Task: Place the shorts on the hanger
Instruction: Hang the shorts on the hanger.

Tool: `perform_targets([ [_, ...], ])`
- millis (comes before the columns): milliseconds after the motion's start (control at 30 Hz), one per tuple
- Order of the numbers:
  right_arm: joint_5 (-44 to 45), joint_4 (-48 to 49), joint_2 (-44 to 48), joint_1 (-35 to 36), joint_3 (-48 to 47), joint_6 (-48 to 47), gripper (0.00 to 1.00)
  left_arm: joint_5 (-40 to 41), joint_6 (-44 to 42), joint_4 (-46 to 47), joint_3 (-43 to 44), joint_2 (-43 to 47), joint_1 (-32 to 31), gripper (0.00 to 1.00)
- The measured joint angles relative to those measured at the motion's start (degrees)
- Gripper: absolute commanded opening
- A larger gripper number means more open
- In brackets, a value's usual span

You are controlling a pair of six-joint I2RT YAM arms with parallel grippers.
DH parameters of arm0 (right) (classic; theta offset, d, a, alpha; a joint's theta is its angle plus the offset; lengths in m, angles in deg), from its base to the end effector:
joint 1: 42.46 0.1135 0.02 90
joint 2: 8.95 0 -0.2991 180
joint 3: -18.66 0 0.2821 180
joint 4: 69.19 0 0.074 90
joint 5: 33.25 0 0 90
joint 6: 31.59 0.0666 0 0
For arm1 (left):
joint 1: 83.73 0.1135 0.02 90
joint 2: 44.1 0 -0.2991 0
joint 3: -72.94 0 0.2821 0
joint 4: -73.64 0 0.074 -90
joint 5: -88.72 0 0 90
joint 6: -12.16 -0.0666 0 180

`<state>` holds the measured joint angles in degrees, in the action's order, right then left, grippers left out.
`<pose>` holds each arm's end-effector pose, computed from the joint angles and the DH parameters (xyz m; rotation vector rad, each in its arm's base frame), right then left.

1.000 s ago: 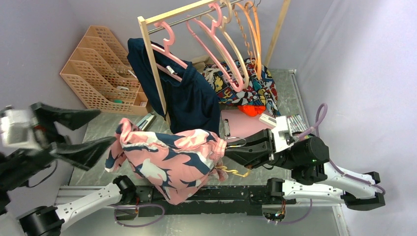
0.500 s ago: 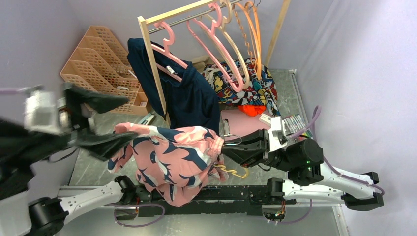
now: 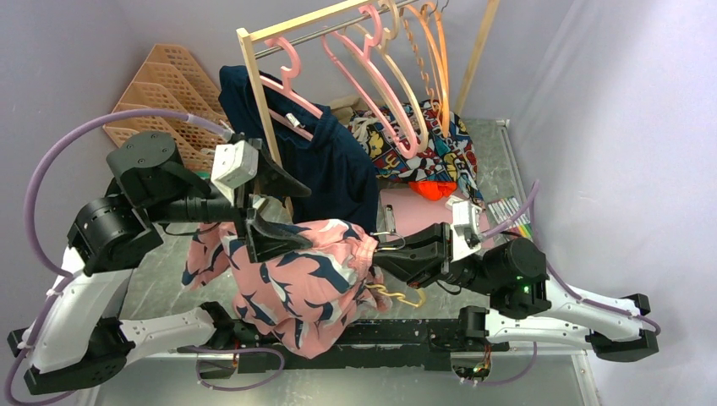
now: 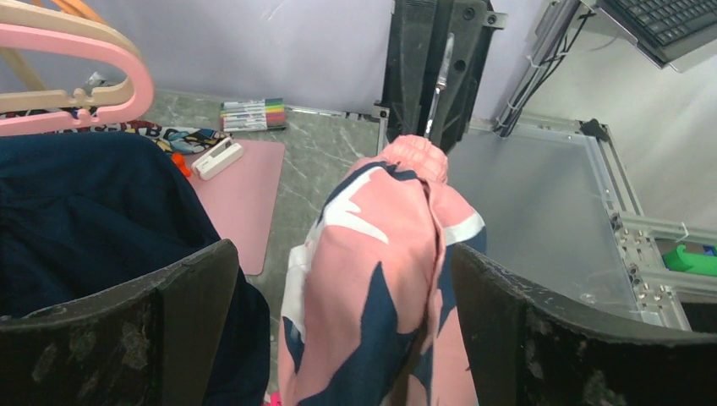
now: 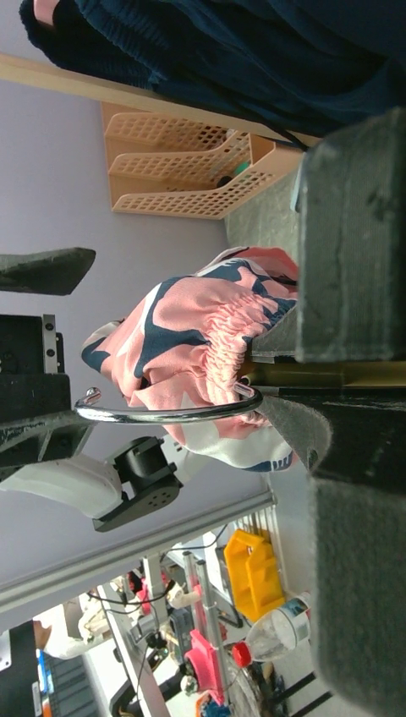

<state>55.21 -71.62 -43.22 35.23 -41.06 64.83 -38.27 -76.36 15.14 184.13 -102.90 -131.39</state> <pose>0.0317 0.1537 0.4581 -0.7619 1.0185 1.3001 0.0806 -0.1480 0.5793 1.1516 1.3811 -1.1674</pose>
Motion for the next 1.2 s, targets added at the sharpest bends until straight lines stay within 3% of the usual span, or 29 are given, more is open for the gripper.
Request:
perform_targets([
  [500, 1.09, -1.64, -2.54, 0.0, 0.96, -0.68, 0.0, -2.62, -6.05, -3.21, -8.66, 1.62, -1.01, 0.99],
  [833, 0.9, -5.18, -5.11, 0.0, 0.39, -1.55, 0.0, -1.33, -8.81, -3.45, -14.01, 0.28, -2.16, 0.72],
  [967, 0.85, -6.14, -5.22, 0.0, -0.11, -1.75, 0.0, -1.29, -9.99, -4.0, -14.01, 0.02, -2.54, 0.7],
  [1033, 0.57, -6.58, -5.27, 0.0, -0.15, -1.77, 0.0, -1.16, -10.6, -4.63, -14.03, -0.24, -3.02, 0.58],
  [1067, 0.35, -6.73, -5.35, 0.0, -0.17, -1.75, 0.0, -1.14, -10.8, -4.74, -14.16, -0.31, -3.26, 0.43],
  [1100, 0.09, -6.84, -5.49, 0.0, -0.2, -1.75, 0.0, -1.09, -11.13, -5.07, -14.34, -0.31, -3.52, 0.35],
  [1167, 0.42, -7.19, -5.86, -0.15, -0.26, -1.86, 0.0, -1.27, -11.3, -6.12, -14.47, -0.35, -4.04, 0.26],
  [1200, 0.39, -7.3, -6.03, -0.22, -0.26, -1.99, 0.0, -1.29, -11.85, -6.56, -14.56, -0.35, -4.44, 0.26],
])
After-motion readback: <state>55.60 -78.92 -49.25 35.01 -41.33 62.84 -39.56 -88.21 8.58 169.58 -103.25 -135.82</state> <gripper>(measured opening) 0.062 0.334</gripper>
